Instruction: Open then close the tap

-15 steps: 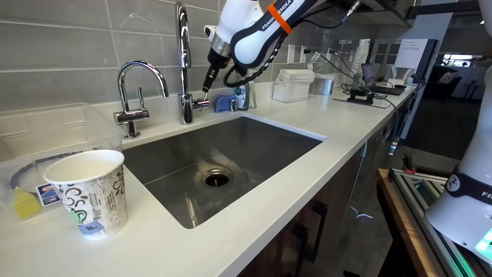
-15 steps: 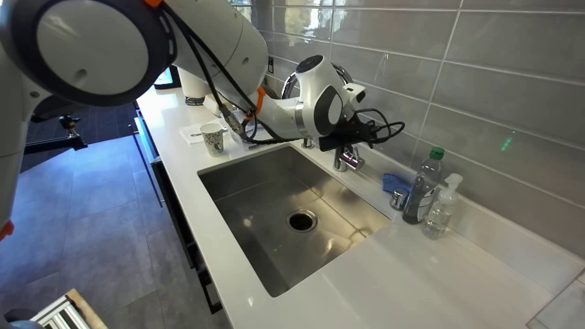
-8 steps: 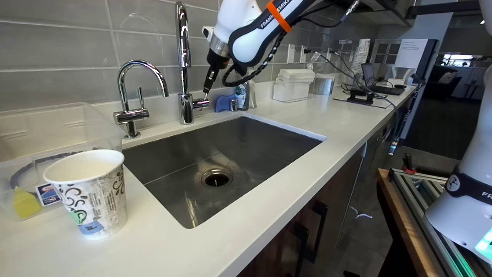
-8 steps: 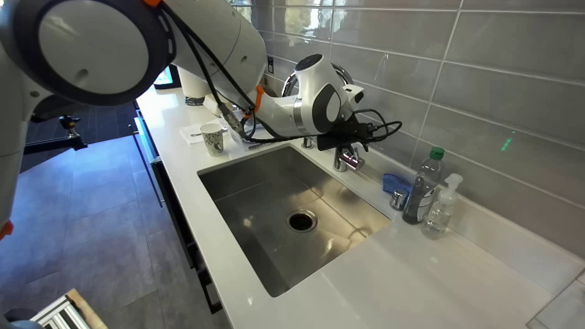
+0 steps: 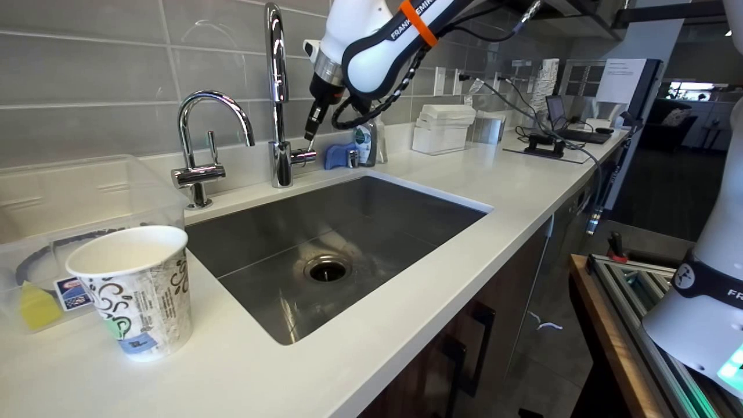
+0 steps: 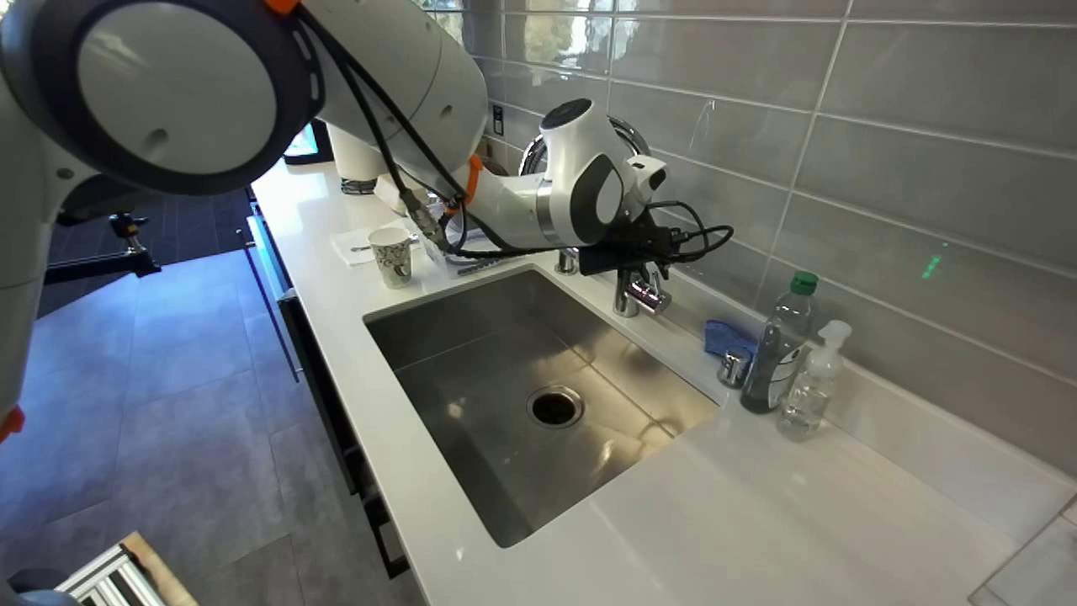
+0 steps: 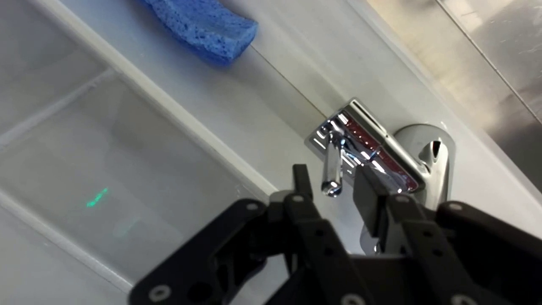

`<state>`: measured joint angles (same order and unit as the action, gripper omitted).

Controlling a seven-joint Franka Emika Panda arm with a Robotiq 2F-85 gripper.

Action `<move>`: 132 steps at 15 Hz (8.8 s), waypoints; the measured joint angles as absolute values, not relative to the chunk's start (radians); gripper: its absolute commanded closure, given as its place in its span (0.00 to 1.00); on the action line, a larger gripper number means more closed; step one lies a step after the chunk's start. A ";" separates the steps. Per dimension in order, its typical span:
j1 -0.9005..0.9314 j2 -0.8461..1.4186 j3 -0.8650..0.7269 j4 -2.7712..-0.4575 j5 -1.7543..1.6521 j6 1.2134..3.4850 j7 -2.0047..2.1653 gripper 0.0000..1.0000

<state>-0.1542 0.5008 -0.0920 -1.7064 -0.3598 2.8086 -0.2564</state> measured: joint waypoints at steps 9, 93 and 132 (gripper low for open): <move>-0.147 0.499 -0.098 -1.699 -0.358 2.783 -0.256 0.96; -0.292 0.621 0.002 -1.479 -0.016 2.496 -0.425 0.96; -0.241 0.575 -0.008 -1.437 0.024 2.258 -0.220 0.53</move>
<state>-0.2406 0.5754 -0.0078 -1.4373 0.0237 2.2577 -0.2204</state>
